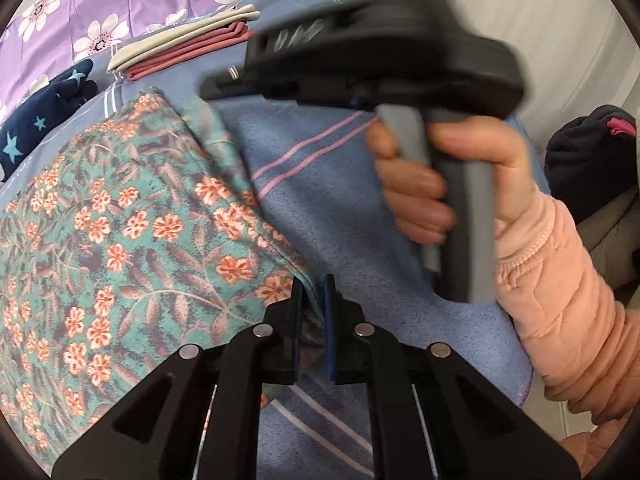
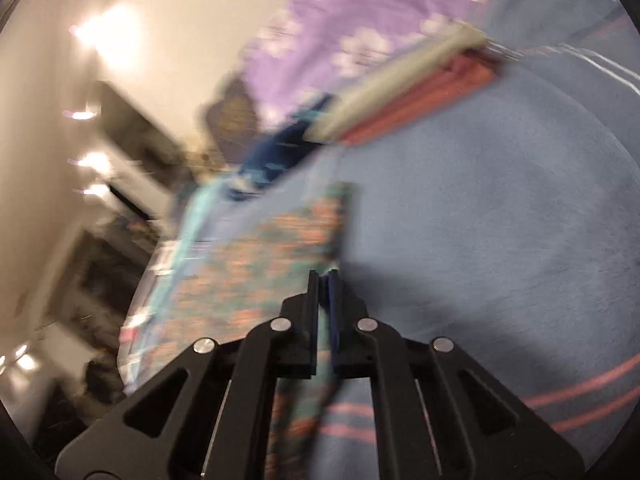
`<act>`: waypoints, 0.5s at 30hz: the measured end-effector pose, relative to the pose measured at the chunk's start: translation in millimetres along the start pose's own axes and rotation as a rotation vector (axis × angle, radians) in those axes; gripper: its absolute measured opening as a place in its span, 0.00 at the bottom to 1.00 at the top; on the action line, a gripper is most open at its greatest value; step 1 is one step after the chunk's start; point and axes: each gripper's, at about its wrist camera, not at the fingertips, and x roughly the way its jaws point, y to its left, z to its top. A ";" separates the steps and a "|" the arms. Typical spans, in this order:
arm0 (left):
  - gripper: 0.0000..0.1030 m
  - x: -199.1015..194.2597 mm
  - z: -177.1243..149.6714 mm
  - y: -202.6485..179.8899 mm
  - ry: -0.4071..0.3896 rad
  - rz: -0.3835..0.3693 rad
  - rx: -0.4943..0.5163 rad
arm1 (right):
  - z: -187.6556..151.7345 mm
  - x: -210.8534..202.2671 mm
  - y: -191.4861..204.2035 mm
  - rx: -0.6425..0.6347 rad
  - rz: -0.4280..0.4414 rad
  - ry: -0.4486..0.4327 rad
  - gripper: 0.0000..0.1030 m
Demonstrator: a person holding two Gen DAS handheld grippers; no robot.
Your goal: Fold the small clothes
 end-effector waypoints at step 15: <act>0.35 -5.2 -19.0 2.9 -0.044 -0.170 -0.018 | -10.9 25.9 -25.3 0.035 -0.240 0.117 0.00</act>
